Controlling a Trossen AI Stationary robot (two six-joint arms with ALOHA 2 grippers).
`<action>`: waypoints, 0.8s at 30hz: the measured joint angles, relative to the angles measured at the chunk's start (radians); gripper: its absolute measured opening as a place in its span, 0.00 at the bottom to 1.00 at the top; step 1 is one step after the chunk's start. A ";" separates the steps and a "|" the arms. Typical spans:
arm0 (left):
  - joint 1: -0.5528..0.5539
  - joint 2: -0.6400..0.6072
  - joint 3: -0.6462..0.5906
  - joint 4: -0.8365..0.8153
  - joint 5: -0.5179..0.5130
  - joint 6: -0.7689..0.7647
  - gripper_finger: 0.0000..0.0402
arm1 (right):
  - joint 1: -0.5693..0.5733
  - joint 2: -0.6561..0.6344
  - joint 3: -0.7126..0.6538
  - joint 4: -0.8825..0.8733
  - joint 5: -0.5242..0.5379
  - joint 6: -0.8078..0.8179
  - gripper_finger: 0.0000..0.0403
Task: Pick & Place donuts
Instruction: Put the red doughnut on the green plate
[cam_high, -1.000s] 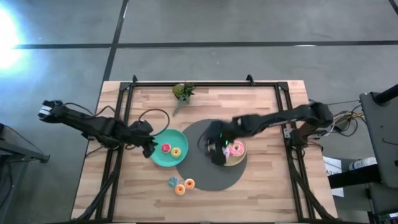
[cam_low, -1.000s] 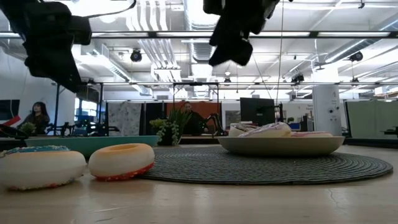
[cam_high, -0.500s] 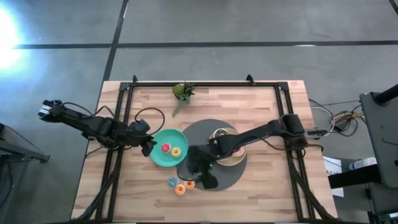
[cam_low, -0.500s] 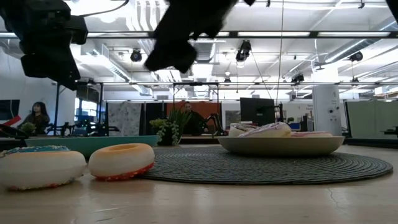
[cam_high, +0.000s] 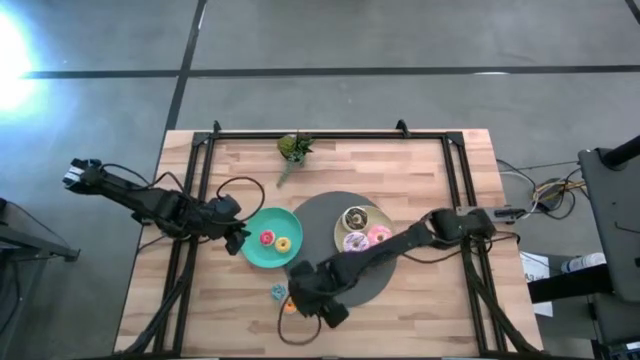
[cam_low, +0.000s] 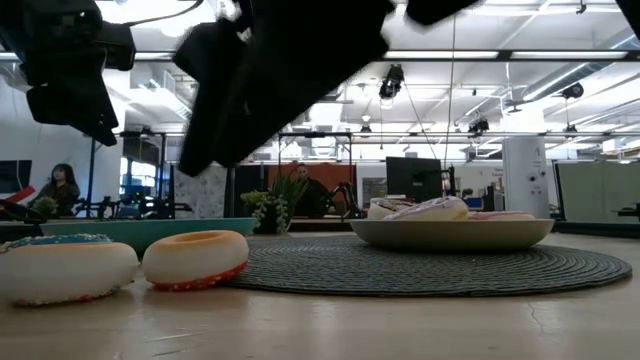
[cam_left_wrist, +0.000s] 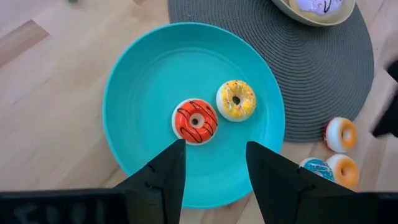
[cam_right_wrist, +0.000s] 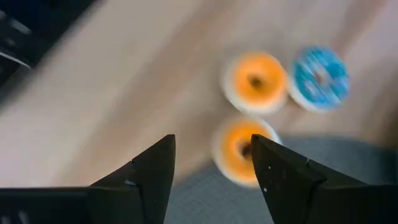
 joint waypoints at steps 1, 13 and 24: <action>0.000 0.000 0.000 0.000 0.000 -0.001 0.35 | 0.005 0.007 0.010 0.002 -0.002 0.009 0.50; 0.000 0.000 0.000 0.000 0.000 -0.022 0.35 | 0.011 0.019 -0.043 0.049 0.060 0.075 0.50; 0.000 0.000 0.000 0.000 0.000 -0.048 0.35 | 0.015 0.019 -0.109 0.110 0.063 0.085 0.50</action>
